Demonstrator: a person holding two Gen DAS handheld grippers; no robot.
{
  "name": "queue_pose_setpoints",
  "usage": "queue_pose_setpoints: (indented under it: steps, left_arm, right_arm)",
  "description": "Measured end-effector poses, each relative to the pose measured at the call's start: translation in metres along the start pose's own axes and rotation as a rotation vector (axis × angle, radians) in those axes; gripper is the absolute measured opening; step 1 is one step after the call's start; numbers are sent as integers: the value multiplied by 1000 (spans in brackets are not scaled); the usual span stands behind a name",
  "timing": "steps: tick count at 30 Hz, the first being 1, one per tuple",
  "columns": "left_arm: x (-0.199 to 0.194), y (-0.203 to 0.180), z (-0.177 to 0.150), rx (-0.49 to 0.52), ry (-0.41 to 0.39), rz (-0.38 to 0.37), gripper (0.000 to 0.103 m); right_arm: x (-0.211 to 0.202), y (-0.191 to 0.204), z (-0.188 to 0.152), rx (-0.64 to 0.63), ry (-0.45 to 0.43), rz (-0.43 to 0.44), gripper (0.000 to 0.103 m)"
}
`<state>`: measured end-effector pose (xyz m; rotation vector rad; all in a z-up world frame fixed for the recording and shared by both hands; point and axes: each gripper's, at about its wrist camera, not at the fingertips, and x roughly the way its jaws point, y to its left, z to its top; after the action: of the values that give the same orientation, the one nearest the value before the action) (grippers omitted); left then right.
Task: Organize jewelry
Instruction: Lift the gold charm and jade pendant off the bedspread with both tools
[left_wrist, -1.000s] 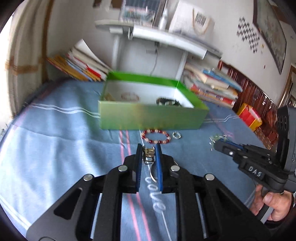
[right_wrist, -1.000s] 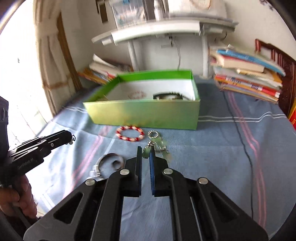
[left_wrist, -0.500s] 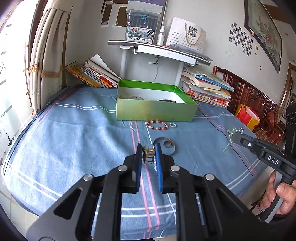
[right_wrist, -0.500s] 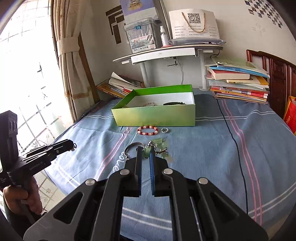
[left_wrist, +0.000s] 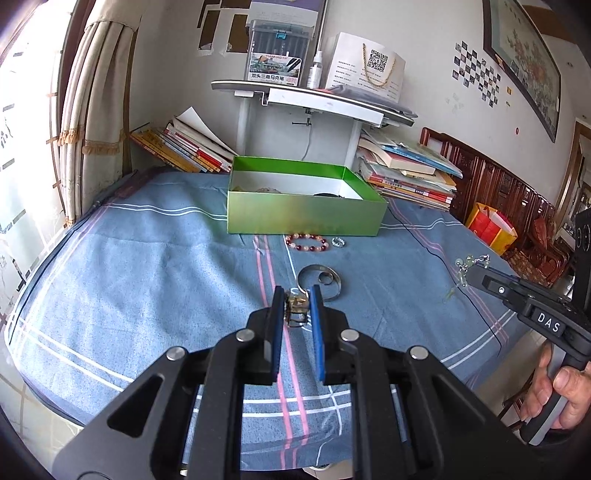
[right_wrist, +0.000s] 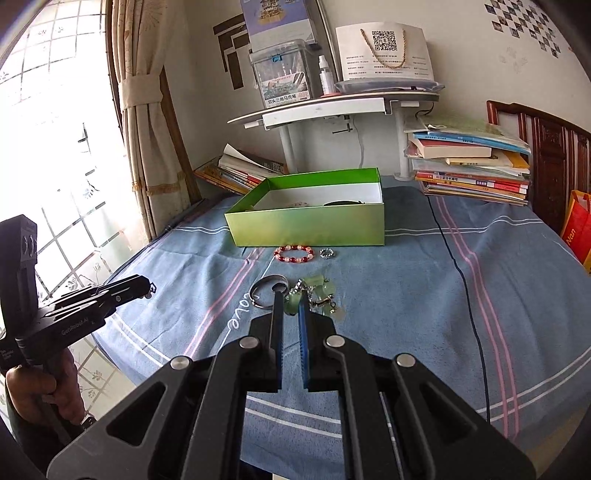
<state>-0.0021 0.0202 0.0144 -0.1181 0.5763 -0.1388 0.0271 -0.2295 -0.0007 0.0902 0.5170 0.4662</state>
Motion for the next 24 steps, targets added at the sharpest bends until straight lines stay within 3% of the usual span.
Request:
queue_pose_setpoints:
  steps: [24]
  left_arm:
    - [31,7,-6,-8,66,-8,14]
  right_arm:
    - [20,-7,-7,16,45,-4,8]
